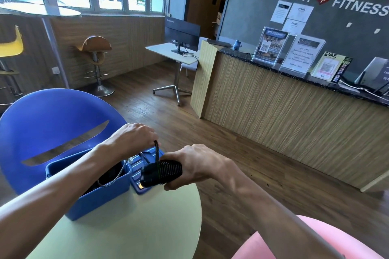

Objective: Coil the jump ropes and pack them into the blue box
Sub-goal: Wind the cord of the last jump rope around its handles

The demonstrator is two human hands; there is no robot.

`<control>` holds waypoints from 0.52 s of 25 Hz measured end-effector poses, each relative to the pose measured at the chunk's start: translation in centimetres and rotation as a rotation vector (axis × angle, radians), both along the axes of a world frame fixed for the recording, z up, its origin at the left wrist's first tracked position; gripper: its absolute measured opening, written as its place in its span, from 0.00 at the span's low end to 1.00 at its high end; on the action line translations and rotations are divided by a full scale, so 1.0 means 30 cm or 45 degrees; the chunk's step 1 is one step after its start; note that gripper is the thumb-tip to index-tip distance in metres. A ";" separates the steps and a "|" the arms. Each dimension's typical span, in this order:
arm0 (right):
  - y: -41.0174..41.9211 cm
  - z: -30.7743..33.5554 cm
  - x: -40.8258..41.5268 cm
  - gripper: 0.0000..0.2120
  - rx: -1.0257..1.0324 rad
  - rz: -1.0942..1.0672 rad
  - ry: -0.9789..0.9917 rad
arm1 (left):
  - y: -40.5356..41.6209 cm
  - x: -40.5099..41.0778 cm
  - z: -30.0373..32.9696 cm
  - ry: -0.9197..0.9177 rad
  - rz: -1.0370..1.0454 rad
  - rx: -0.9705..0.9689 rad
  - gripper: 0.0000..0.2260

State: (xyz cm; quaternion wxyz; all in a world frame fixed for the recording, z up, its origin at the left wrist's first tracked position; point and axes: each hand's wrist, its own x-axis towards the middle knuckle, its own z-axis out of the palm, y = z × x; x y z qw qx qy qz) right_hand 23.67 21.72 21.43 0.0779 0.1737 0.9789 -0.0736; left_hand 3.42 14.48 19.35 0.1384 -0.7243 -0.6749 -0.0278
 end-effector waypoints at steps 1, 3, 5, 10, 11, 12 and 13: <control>-0.006 -0.009 -0.003 0.26 0.029 0.014 0.017 | 0.007 0.001 -0.003 -0.060 0.151 -0.171 0.13; -0.013 -0.037 0.001 0.25 0.025 -0.015 0.017 | 0.024 0.008 -0.023 -0.060 0.275 -0.298 0.12; -0.001 -0.063 0.000 0.26 -0.025 -0.103 0.011 | 0.023 0.041 -0.014 0.051 0.270 -0.270 0.09; 0.048 -0.111 -0.022 0.37 0.075 -0.239 0.070 | -0.057 0.162 0.045 0.269 0.293 -0.138 0.07; 0.058 -0.117 -0.023 0.37 0.112 -0.262 0.111 | -0.081 0.195 0.044 0.332 0.336 -0.061 0.10; 0.069 -0.121 -0.024 0.36 0.145 -0.290 0.159 | -0.097 0.207 0.020 0.269 0.354 -0.012 0.14; 0.079 -0.122 -0.024 0.34 0.176 -0.316 0.209 | -0.105 0.209 -0.009 0.185 0.357 0.060 0.17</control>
